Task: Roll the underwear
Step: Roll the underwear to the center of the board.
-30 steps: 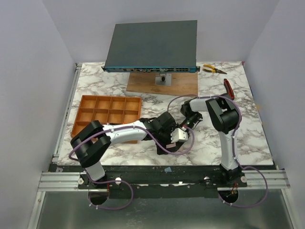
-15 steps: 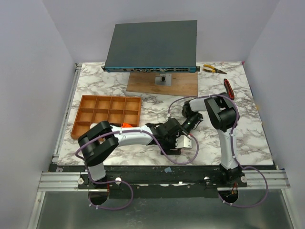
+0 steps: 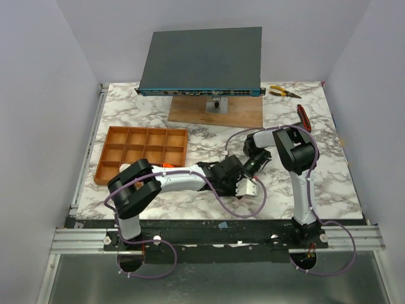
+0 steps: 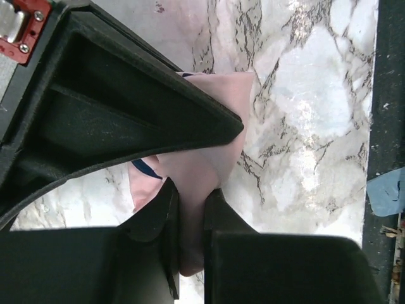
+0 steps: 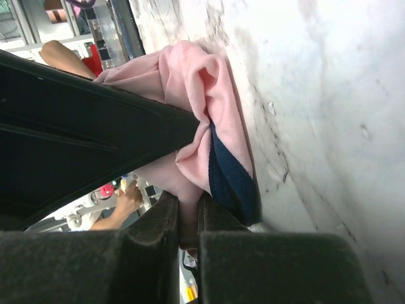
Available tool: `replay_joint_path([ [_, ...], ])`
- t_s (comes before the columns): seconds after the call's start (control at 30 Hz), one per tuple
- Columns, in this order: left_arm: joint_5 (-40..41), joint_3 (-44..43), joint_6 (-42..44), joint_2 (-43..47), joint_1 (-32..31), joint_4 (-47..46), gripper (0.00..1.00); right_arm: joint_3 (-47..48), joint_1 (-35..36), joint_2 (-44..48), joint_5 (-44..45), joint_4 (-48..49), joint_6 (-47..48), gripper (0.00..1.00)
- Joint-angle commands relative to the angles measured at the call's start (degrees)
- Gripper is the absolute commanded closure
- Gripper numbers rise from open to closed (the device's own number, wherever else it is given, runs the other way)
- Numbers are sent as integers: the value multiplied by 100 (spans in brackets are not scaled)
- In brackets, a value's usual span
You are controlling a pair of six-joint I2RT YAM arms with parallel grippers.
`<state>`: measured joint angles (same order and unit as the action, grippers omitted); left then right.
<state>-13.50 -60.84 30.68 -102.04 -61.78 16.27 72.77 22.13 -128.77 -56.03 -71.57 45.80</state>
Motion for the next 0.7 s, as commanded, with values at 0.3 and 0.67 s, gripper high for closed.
replay_joint_path([
  [0.3,-2431,-800,-503,-976,818,1271,100,-733,-192,702,1333,2190,-704,72],
  [0.67,-2852,-1007,-460,-1430,1104,1461,100,-1106,-511,1356,1780,2809,-1329,38],
])
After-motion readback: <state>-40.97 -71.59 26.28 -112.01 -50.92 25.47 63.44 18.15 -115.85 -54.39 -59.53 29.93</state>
